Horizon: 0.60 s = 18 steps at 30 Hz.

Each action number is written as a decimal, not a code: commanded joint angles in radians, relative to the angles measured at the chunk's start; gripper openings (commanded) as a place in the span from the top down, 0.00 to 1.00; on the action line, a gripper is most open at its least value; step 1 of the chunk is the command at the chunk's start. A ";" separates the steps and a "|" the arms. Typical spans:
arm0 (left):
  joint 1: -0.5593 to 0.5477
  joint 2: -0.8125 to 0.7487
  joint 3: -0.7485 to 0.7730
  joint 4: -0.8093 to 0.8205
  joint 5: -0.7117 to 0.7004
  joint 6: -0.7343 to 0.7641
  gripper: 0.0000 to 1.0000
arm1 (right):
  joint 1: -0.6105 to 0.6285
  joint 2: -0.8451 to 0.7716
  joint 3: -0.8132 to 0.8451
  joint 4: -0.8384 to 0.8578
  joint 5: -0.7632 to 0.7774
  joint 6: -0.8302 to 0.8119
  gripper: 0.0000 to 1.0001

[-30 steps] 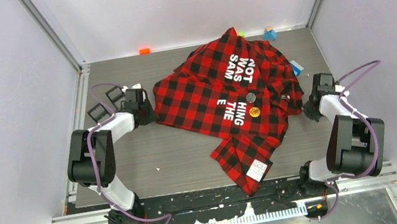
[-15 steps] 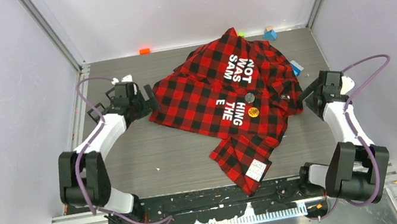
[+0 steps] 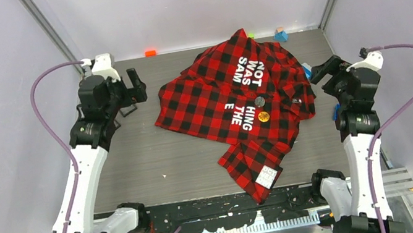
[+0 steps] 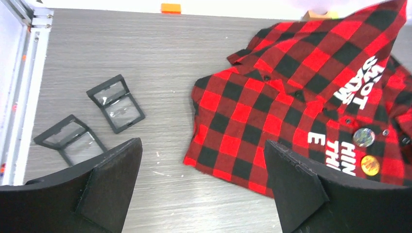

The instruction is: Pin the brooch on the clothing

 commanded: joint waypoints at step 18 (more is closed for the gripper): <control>0.004 -0.119 -0.163 0.055 -0.032 0.114 0.00 | 0.016 -0.047 -0.083 0.203 -0.241 -0.064 0.06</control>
